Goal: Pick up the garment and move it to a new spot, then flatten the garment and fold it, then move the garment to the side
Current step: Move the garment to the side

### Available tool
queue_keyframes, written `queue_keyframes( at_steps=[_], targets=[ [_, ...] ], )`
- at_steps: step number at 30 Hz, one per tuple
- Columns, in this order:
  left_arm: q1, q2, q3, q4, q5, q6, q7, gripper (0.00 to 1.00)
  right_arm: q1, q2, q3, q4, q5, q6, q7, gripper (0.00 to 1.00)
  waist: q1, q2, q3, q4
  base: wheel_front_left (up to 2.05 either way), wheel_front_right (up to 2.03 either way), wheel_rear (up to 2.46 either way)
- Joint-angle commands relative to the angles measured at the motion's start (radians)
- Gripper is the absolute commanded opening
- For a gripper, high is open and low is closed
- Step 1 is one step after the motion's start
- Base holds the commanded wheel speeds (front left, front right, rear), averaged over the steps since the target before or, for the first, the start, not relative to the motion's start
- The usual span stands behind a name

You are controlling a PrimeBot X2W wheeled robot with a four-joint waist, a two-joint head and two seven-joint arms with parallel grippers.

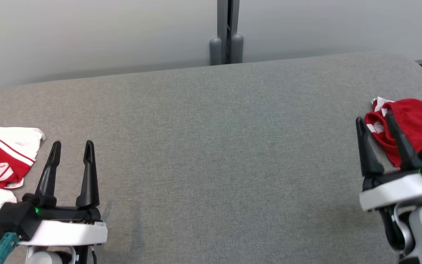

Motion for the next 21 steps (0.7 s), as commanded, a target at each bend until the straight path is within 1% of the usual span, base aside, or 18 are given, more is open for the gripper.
queue_keyframes(
  at_steps=[1, 8, 16, 21],
  targets=[
    [0.017, -0.004, 0.01, 0.005, 0.01, 0.001, -0.002, 1.0, 0.041, 0.003, -0.001, -0.022, 0.002, 0.0, 0.0, 1.0, 0.0, -0.0001, -0.018, 0.016, 0.0, 0.0, 0.0],
    [0.064, -0.022, 0.028, 0.032, 0.028, 0.0, -0.002, 1.0, 0.155, 0.035, -0.01, -0.087, 0.0, 0.0, 0.0, 1.0, 0.0, -0.0001, -0.048, 0.044, 0.0, 0.0, 0.0],
    [0.07, -0.03, 0.005, 0.064, 0.035, 0.0, -0.002, 1.0, 0.195, 0.063, -0.018, -0.127, -0.023, 0.0, 0.0, 1.0, 0.0, -0.0001, -0.058, 0.06, 0.0, 0.0, 0.0],
    [0.068, -0.032, -0.002, 0.067, 0.033, -0.001, -0.002, 1.0, 0.201, 0.069, -0.023, -0.129, -0.033, 0.0, 0.0, 1.0, 0.0, -0.0001, -0.057, 0.067, 0.0, 0.0, 0.0]
  ],
)
